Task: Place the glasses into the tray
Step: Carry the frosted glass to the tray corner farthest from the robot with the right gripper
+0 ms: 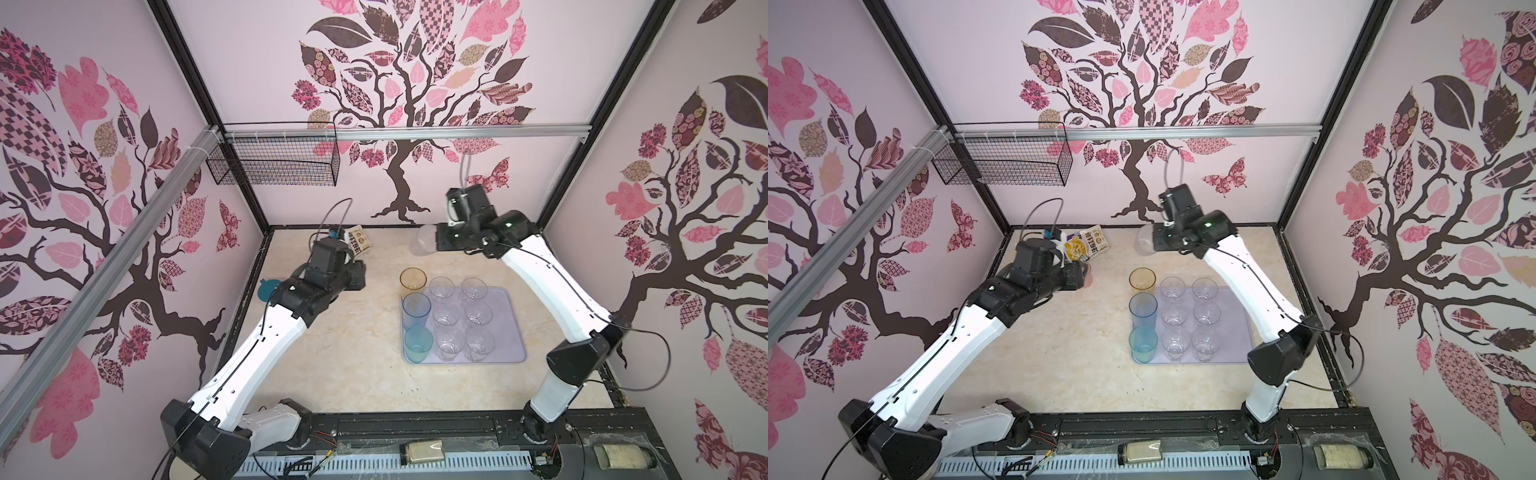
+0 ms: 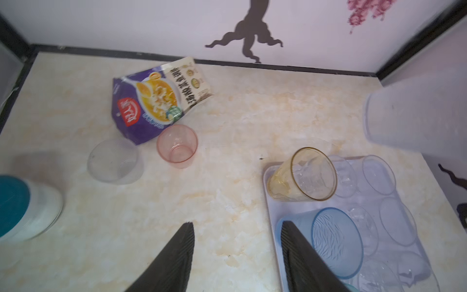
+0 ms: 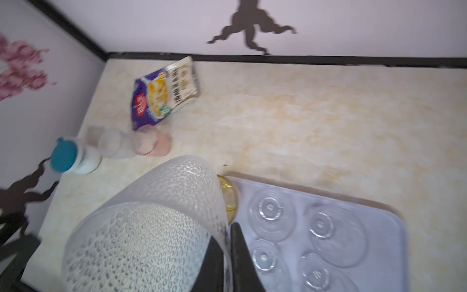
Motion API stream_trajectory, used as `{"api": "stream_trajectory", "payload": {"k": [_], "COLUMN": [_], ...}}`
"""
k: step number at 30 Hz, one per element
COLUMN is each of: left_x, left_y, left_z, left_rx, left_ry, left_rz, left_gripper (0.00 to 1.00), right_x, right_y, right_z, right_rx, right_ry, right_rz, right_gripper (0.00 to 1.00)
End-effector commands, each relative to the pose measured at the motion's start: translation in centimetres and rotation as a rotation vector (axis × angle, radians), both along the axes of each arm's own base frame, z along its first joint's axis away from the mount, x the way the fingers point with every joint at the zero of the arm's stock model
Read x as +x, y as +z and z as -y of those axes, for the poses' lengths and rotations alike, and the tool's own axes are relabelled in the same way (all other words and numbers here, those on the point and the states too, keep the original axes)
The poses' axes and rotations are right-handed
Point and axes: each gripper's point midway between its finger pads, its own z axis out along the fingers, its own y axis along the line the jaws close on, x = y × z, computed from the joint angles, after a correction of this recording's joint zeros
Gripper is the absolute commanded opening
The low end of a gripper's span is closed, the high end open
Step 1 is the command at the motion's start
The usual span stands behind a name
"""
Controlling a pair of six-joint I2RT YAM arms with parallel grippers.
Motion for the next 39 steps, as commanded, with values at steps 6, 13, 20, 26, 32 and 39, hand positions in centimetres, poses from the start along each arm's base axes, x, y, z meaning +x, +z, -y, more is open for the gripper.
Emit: {"api": "stream_trajectory", "payload": {"k": [6, 13, 20, 26, 32, 39], "left_x": [1.7, 1.9, 2.4, 2.4, 2.4, 2.3], "left_y": [-3.7, -7.2, -9.0, -9.5, -9.9, -10.4], "left_z": [2.0, 1.7, -0.4, -0.6, -0.7, -0.8], "left_rx": [0.032, 0.107, 0.137, 0.134, 0.140, 0.146], "left_ry": [-0.036, -0.047, 0.000, 0.004, 0.008, 0.008], "left_rz": [0.047, -0.007, -0.030, -0.047, -0.063, -0.074], "left_gripper": [0.59, 0.59, 0.60, 0.61, 0.60, 0.60], "right_x": [-1.9, -2.2, -2.2, -2.4, -2.6, -2.7], "right_y": [-6.6, -13.4, -18.5, -21.7, -23.7, -23.4], "right_z": [20.0, 22.9, 22.1, 21.3, 21.0, 21.7], "right_rx": [0.044, 0.011, -0.005, -0.013, -0.022, -0.071], "right_ry": [-0.597, -0.702, -0.659, -0.618, -0.600, -0.610], "right_rz": [-0.078, -0.203, -0.352, -0.475, -0.533, -0.544], "right_gripper": [0.00, 0.00, 0.00, 0.00, 0.00, 0.02]}}
